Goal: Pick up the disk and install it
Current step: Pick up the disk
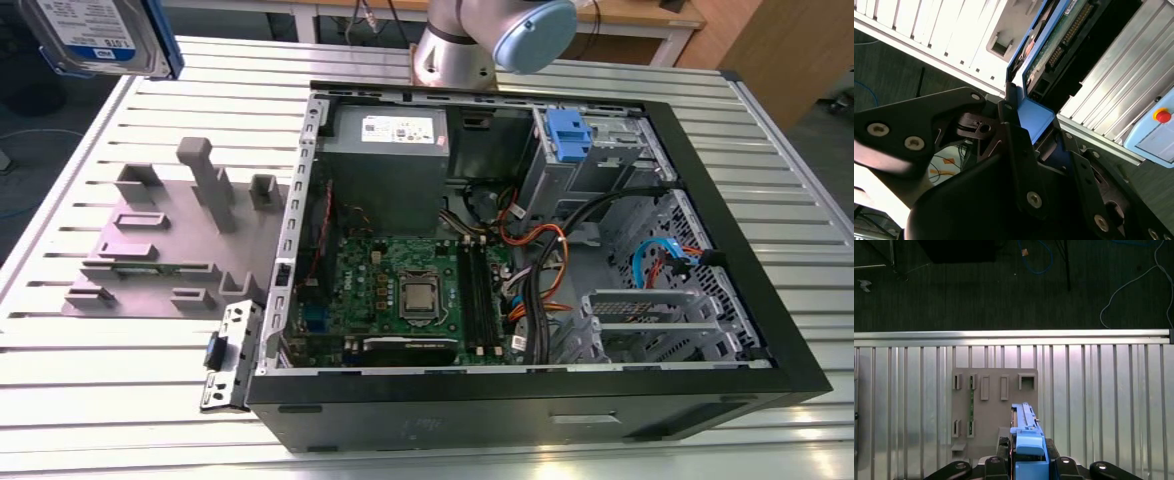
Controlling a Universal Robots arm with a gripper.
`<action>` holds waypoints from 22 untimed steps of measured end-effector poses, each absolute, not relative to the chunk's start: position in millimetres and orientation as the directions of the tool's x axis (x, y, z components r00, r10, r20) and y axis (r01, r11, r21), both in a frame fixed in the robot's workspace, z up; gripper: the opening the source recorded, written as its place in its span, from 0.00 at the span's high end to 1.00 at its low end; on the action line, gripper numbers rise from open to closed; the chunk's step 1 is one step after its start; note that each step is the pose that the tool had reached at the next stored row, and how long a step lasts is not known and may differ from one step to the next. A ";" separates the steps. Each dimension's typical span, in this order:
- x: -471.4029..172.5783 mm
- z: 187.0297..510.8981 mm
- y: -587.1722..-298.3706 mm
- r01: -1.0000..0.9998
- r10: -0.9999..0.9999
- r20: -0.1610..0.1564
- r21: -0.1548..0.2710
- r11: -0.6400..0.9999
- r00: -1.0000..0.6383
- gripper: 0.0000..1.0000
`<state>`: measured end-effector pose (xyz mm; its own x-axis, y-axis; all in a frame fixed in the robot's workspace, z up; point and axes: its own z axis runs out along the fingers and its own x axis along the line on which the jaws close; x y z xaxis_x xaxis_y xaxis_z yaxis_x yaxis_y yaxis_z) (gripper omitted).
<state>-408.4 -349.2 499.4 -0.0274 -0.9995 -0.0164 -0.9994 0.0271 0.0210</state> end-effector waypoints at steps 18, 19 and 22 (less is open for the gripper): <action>-395.1 499.2 -349.2 -0.999 -0.999 -0.016 0.021 0.027 -0.027 0.64; -394.3 499.2 -349.2 -0.999 -0.999 -0.016 0.021 0.027 -0.027 0.64; -391.9 499.2 -349.2 -0.999 -0.999 -0.016 0.021 0.027 -0.027 0.64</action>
